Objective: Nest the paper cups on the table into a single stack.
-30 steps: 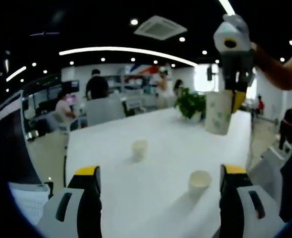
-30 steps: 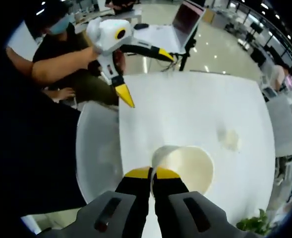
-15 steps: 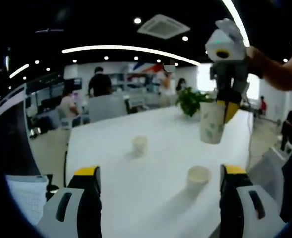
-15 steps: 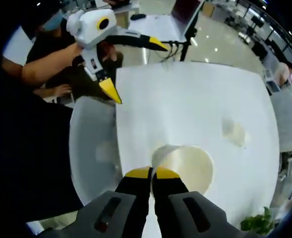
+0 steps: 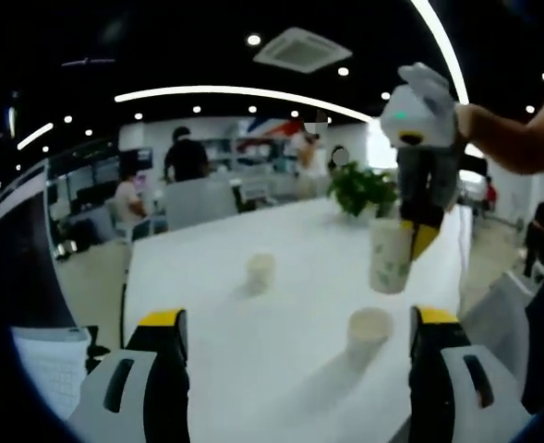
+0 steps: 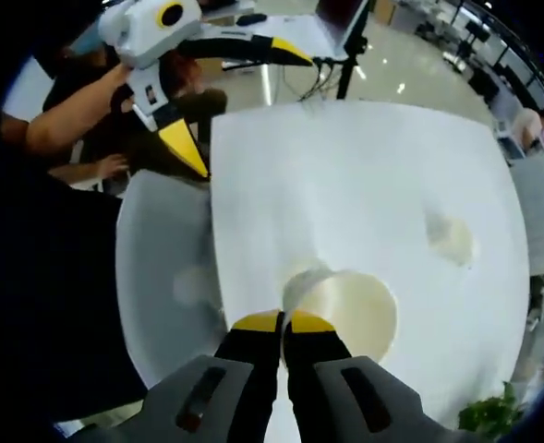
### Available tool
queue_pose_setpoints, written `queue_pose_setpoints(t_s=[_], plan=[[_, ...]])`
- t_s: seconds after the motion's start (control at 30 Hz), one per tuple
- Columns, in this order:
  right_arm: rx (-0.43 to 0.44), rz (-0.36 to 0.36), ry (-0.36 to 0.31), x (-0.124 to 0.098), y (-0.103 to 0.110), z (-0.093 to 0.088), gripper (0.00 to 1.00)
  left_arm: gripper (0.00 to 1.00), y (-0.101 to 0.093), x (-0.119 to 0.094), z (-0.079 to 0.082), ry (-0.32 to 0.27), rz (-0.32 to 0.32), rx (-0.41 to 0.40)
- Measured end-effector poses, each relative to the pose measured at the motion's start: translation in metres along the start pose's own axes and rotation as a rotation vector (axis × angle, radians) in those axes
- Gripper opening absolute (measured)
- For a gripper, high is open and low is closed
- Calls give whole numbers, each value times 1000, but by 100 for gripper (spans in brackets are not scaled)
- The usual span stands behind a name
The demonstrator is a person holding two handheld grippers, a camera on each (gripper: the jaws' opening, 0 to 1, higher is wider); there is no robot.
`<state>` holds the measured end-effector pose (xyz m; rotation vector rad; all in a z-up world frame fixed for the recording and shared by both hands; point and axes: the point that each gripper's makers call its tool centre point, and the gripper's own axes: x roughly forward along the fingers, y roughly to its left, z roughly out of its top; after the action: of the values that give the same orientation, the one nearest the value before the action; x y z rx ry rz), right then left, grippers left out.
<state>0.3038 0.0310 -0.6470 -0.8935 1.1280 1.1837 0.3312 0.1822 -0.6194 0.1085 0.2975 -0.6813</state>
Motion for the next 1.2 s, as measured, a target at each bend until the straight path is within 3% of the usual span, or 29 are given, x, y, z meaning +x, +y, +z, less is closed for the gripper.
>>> queue_pose_setpoints(t_s=[0.43,1.2], plan=[[50,17,9,25,-1,-2,0,99,-2,-1,-8,19,-7,10],[99,29,10,65,-1,-7,0,99,-4,4,-7,9,-14,5]])
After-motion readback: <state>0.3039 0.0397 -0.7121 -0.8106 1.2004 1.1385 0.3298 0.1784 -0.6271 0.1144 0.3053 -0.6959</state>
